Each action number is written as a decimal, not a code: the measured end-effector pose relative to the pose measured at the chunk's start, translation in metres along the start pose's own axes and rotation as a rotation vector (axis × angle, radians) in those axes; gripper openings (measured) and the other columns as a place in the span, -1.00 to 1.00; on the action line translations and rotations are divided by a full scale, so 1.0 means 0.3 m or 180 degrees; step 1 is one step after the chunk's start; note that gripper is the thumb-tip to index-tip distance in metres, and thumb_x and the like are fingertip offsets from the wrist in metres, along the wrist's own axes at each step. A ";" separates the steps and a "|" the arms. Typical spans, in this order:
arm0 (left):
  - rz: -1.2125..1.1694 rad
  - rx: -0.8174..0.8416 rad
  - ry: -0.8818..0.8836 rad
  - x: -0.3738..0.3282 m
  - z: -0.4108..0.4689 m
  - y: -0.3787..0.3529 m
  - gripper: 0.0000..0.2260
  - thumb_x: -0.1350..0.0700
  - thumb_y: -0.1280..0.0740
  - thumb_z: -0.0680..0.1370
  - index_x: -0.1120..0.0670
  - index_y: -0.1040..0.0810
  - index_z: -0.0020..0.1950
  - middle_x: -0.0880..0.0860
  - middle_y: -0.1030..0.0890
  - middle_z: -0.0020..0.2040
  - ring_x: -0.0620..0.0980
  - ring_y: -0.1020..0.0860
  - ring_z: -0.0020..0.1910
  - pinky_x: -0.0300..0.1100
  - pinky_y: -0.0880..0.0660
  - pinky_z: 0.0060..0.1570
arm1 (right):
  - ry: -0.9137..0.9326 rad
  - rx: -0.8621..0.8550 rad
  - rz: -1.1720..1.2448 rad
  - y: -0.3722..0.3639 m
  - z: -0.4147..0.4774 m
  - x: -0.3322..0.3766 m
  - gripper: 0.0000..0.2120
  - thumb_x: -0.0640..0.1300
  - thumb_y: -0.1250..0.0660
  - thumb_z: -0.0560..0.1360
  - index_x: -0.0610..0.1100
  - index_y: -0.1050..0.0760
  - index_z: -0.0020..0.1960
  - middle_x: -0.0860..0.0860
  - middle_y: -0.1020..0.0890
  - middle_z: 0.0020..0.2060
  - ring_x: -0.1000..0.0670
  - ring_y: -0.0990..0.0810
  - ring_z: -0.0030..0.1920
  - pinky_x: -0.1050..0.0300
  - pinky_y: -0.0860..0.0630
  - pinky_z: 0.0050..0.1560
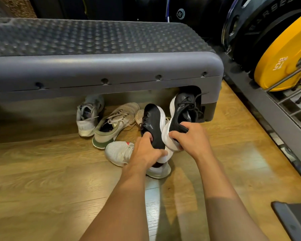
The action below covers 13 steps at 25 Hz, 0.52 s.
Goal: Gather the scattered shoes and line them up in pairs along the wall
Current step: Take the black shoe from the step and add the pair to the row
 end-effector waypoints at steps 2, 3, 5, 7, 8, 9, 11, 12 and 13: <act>0.0401 0.0085 0.0104 0.007 0.003 -0.015 -0.69 0.06 -0.56 0.31 0.13 -0.57 -0.06 0.11 -0.61 -0.06 0.10 -0.57 -0.05 -0.01 -0.55 -0.01 | 0.0039 0.0049 -0.0244 -0.009 0.004 0.008 -0.75 -0.09 -0.40 0.29 -0.14 -0.36 -0.39 0.00 -0.44 -0.54 -0.07 -0.45 -0.39 0.10 -0.32 -0.40; 0.0550 0.0164 0.0150 -0.009 0.017 -0.008 -0.73 0.06 -0.56 0.32 0.14 -0.59 -0.10 0.11 -0.63 -0.10 0.10 -0.58 -0.07 -0.05 -0.54 -0.05 | 0.0097 0.0056 -0.0443 -0.007 0.010 0.015 -0.76 -0.08 -0.41 0.32 -0.11 -0.37 -0.36 0.03 -0.46 -0.50 -0.07 -0.47 -0.35 0.11 -0.33 -0.39; 0.1193 0.0096 0.0075 -0.088 0.053 0.016 -0.67 0.04 -0.53 0.35 0.15 -0.58 0.01 0.13 -0.57 0.04 0.12 -0.52 0.07 -0.04 -0.50 0.00 | 0.0308 -0.0044 -0.0832 0.005 0.022 0.040 -0.78 -0.07 -0.41 0.36 -0.04 -0.36 -0.29 0.06 -0.48 -0.41 -0.09 -0.50 -0.25 0.11 -0.37 -0.31; 0.2111 -0.0219 -0.0404 -0.206 0.068 0.030 -0.60 0.02 -0.47 0.39 0.12 -0.51 0.15 0.13 -0.40 0.20 0.14 -0.33 0.25 0.01 -0.42 0.06 | 0.0521 -0.0251 -0.1010 0.033 0.030 0.069 -0.79 -0.08 -0.41 0.37 0.01 -0.35 -0.24 0.07 -0.48 -0.38 -0.10 -0.48 -0.23 0.11 -0.34 -0.31; 0.2417 -0.0386 -0.0666 -0.263 0.053 0.042 -0.60 0.01 -0.46 0.40 0.12 -0.49 0.17 0.12 -0.35 0.21 0.15 -0.26 0.27 0.03 -0.39 0.03 | 0.0570 -0.0294 -0.0991 0.058 0.034 0.087 -0.79 -0.09 -0.41 0.36 0.01 -0.36 -0.22 0.08 -0.47 -0.39 -0.09 -0.46 -0.24 0.12 -0.30 -0.32; 0.2547 -0.0481 -0.0843 -0.316 0.025 0.056 -0.60 0.01 -0.45 0.40 0.11 -0.48 0.17 0.10 -0.33 0.20 0.16 -0.24 0.28 0.04 -0.36 -0.02 | 0.0557 -0.0255 -0.0947 0.097 0.033 0.108 -0.79 -0.08 -0.42 0.35 0.01 -0.37 -0.21 0.09 -0.46 -0.40 -0.08 -0.44 -0.24 0.13 -0.27 -0.31; 0.2498 -0.0481 -0.0919 -0.416 -0.067 0.104 -0.59 0.03 -0.47 0.38 0.11 -0.48 0.16 0.05 -0.33 0.07 0.16 -0.24 0.28 0.05 -0.35 -0.09 | 0.0456 0.0088 -0.0870 0.203 0.011 0.170 -0.77 -0.04 -0.45 0.34 0.00 -0.38 -0.24 0.10 -0.46 -0.40 -0.09 -0.45 -0.22 0.13 -0.28 -0.27; 0.2408 -0.0422 -0.0830 -0.472 -0.125 0.139 -0.61 0.04 -0.47 0.36 0.10 -0.47 0.12 0.01 -0.30 -0.06 0.15 -0.25 0.26 0.06 -0.36 -0.10 | 0.0389 0.0335 -0.0831 0.266 -0.005 0.215 -0.74 -0.02 -0.47 0.34 0.00 -0.37 -0.27 0.10 -0.48 -0.40 -0.09 -0.47 -0.22 0.12 -0.30 -0.26; 0.2392 -0.0305 -0.0698 -0.533 -0.184 0.172 -0.65 0.05 -0.47 0.34 0.08 -0.47 0.05 -0.02 -0.28 -0.16 0.14 -0.27 0.24 0.06 -0.37 -0.14 | 0.0323 0.0570 -0.0804 0.331 -0.023 0.265 -0.72 0.00 -0.48 0.34 0.01 -0.36 -0.29 0.09 -0.50 -0.40 -0.10 -0.50 -0.22 0.12 -0.33 -0.26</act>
Point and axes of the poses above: each hand's wrist, its own z-axis towards the middle knuckle, its own y-axis out of the back of the hand, x = y × z, the point moved 1 cm from there along z, towards the middle knuckle
